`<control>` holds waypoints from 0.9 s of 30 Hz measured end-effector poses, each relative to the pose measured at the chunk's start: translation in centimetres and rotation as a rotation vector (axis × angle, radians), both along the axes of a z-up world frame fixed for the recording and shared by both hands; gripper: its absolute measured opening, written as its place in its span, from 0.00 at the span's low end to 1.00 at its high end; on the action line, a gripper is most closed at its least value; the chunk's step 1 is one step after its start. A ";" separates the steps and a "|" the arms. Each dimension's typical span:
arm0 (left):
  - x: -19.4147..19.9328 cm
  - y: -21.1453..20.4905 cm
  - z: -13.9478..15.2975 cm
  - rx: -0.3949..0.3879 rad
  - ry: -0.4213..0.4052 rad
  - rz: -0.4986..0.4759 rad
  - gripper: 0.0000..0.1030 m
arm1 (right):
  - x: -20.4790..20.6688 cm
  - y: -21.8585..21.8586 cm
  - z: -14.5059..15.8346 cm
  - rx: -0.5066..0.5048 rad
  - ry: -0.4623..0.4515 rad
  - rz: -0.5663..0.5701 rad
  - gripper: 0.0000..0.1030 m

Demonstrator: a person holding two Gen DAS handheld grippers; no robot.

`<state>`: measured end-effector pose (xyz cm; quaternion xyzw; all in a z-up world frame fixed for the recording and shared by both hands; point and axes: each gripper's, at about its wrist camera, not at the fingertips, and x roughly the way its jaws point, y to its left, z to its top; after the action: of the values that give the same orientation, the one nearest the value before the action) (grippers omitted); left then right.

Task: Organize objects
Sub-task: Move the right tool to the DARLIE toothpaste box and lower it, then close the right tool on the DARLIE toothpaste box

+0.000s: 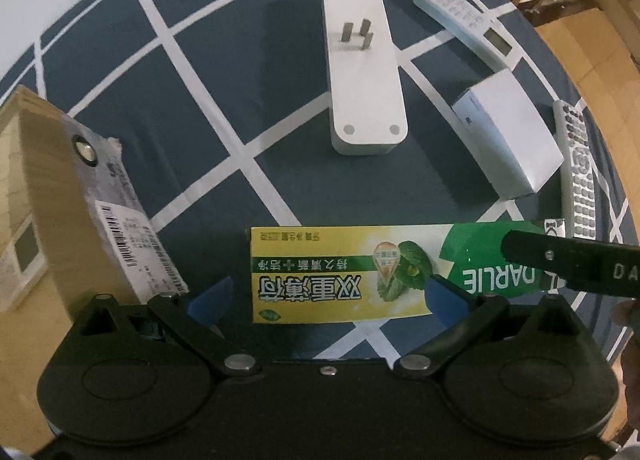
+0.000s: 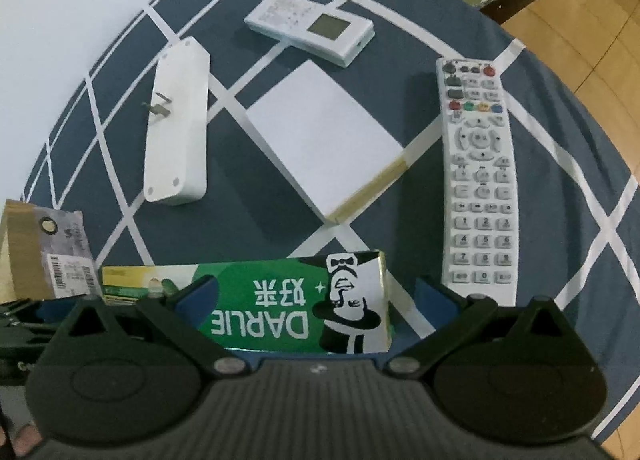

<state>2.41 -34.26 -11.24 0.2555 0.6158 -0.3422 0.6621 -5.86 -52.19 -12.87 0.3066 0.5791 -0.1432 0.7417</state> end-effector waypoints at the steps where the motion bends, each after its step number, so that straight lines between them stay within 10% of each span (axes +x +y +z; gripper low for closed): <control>1: 0.0 0.0 -0.2 -0.001 0.006 -0.004 1.00 | 0.1 0.0 -0.2 0.001 0.005 0.002 1.00; 27: 0.5 -0.4 -1.9 -0.020 0.081 0.001 1.00 | 2.3 0.8 -1.7 0.024 0.063 0.068 1.00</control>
<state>2.95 -34.62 -13.09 0.2343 0.6389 -0.3582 0.6392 -3.56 -51.37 -14.55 0.2911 0.6138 -0.1205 0.7238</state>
